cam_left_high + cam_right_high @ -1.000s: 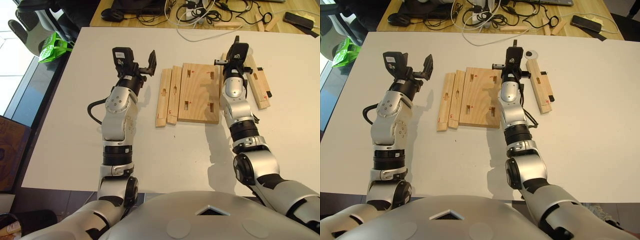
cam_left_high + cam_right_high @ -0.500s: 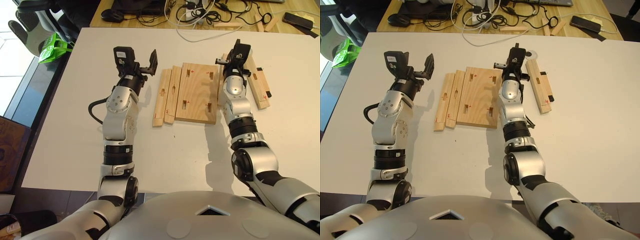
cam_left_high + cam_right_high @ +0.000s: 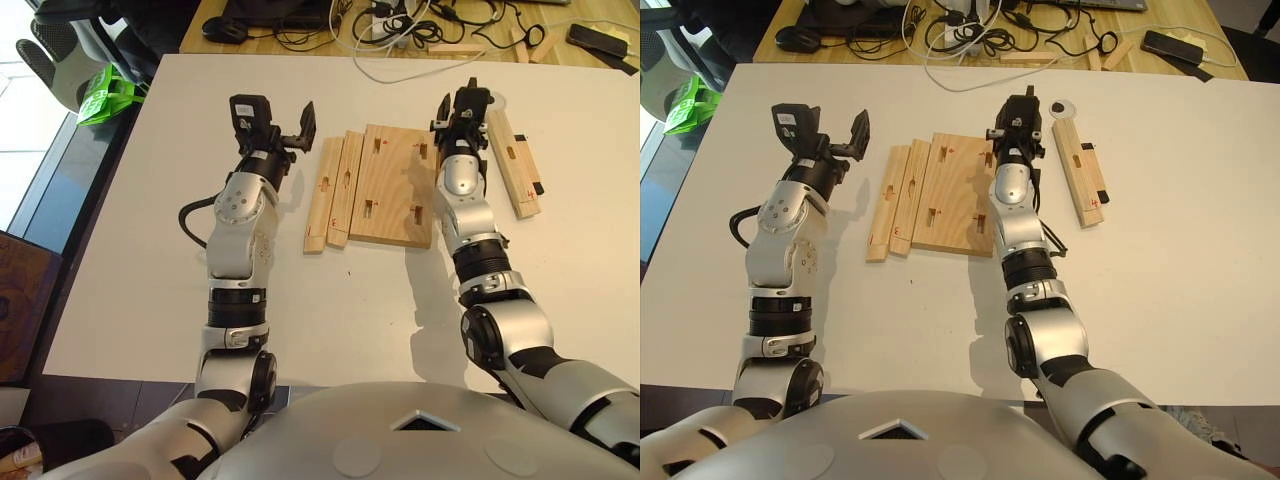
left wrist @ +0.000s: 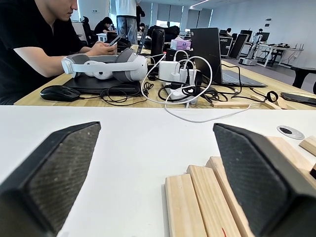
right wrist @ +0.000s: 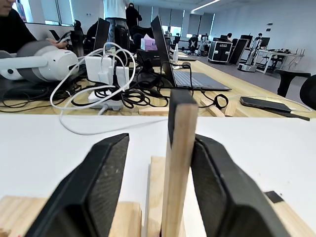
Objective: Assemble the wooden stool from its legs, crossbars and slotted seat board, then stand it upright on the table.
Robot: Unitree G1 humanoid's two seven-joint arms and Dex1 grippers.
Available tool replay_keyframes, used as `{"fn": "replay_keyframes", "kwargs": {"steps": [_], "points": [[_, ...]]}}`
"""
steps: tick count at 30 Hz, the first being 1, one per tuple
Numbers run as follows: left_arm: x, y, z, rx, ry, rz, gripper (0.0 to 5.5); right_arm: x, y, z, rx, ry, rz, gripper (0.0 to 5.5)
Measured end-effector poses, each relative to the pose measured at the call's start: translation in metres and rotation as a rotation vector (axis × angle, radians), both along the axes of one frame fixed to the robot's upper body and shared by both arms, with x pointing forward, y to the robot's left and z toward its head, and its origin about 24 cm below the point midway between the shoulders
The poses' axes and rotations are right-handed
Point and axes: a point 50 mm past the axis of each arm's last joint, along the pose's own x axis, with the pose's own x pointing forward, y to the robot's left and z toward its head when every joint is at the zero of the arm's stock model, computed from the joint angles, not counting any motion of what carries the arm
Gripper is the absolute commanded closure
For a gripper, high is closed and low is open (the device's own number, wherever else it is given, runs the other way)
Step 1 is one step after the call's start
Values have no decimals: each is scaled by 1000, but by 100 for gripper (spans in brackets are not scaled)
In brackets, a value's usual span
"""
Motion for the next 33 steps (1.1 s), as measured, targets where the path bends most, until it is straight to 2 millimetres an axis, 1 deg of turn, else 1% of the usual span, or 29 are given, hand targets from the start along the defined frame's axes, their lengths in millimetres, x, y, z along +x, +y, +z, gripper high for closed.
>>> {"fn": "replay_keyframes", "kwargs": {"steps": [2,3,4,5,7,8,10,12,14,16,18,20,22,26,28,30,31,33], "points": [[1,-1,1,-4,-3,-2,128,3,-7,13,-5,-37,2,331],[1,-2,0,-8,-1,-1,128,6,-11,27,11,-57,0,331],[2,-3,-1,-11,3,-1,128,11,-15,44,19,-93,-6,331],[2,-3,-2,-12,5,0,128,15,-18,57,27,-119,-11,331],[3,-4,-3,-18,6,0,128,30,-23,94,56,-154,-4,331],[3,-5,-2,-21,1,-1,128,41,-28,119,61,-172,7,331],[4,-6,-2,-27,-3,2,128,56,-39,148,71,-174,12,331],[4,-6,-1,-30,-13,6,128,67,-52,160,73,-128,7,331],[4,-7,0,-31,-19,6,128,73,-60,166,81,-98,5,331],[4,-8,0,-33,-20,5,128,75,-62,165,98,-81,4,331],[4,-9,1,-36,-21,3,128,76,-61,154,101,-47,9,331],[4,-9,1,-36,-21,2,128,76,-61,152,98,-50,9,331],[4,-9,1,-37,-21,2,128,76,-61,154,95,-64,15,331],[4,-9,1,-37,-21,1,128,77,-63,164,93,-86,24,331],[4,-9,1,-37,-21,1,128,77,-64,160,116,-65,34,331],[4,-9,1,-38,-21,0,128,77,-60,143,161,4,48,331],[4,-10,1,-38,-23,-1,128,75,-54,110,204,127,71,331],[4,-10,2,-37,-25,-2,128,65,-46,58,236,309,82,331]]}}
